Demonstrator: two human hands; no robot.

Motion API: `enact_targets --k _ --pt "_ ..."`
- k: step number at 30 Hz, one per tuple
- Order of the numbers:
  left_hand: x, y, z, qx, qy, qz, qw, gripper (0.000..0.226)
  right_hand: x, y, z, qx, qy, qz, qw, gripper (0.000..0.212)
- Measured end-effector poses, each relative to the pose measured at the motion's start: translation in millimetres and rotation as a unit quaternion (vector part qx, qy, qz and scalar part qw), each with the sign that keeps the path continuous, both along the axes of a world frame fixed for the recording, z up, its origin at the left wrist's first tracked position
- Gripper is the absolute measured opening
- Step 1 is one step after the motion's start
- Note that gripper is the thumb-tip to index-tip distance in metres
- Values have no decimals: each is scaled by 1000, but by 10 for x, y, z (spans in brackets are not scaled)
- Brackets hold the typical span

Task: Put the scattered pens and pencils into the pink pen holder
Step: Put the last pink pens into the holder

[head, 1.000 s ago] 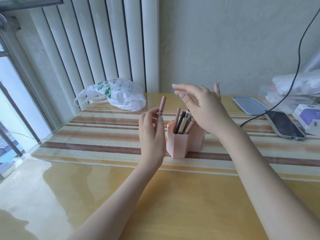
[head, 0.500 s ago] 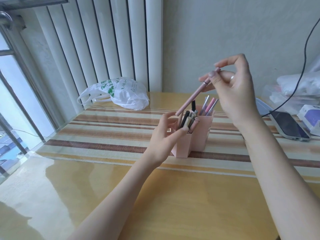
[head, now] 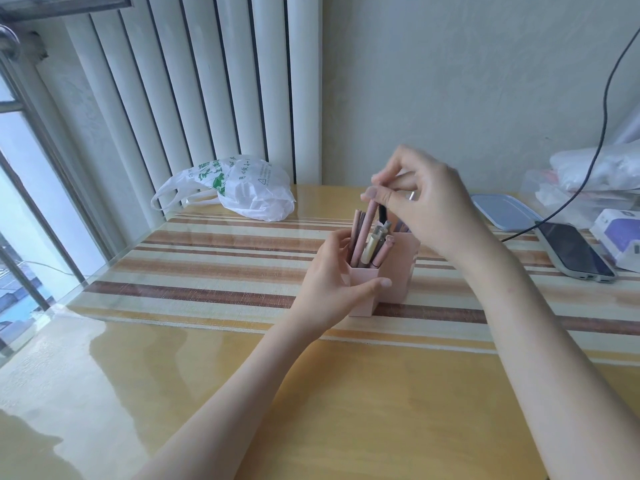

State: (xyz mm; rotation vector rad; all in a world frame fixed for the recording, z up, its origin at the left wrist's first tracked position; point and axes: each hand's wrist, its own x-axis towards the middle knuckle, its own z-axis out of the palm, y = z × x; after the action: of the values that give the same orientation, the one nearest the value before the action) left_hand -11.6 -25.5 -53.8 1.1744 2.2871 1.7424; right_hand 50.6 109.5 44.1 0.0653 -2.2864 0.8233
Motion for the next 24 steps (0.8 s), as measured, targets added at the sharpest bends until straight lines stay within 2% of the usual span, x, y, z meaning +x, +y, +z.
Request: enact_targets --k 2,4,6,8,9,12,14,16,19,22,24 --pt "-2 7 -4 2 2 0 1000 73 -47 -34 -64 80 -109 -8 991 18" --pt "-2 11 -2 3 7 0 1000 69 -64 -15 -101 88 -162 12 983 26" --pt "-10 12 -7 2 15 3 1000 60 -24 43 -72 -1 -105 44 994 38" --pt "-7 8 -5 -4 23 9 1000 49 -3 167 -45 -81 -24 26 996 36" --pt "-5 4 -1 -7 22 12 1000 47 -2 239 -53 -97 -11 14 995 35" --pt "-1 -14 6 1 3 4 1000 48 -36 365 -165 -95 -71 23 993 35" --pt "10 -27 29 4 -9 -4 1000 53 -64 362 -237 -48 -106 8 993 27" --pt "25 -32 51 4 -14 -9 1000 48 -85 379 -257 -25 -95 -5 995 18" --pt "36 -28 63 4 -31 -14 999 42 -84 413 -255 -45 -73 2 996 1" --pt "23 -43 60 6 -44 -24 999 39 -87 429 -269 -62 -55 -21 996 18" --pt "17 -58 71 3 -51 -31 998 42 -81 411 -256 -84 -58 -18 995 20"
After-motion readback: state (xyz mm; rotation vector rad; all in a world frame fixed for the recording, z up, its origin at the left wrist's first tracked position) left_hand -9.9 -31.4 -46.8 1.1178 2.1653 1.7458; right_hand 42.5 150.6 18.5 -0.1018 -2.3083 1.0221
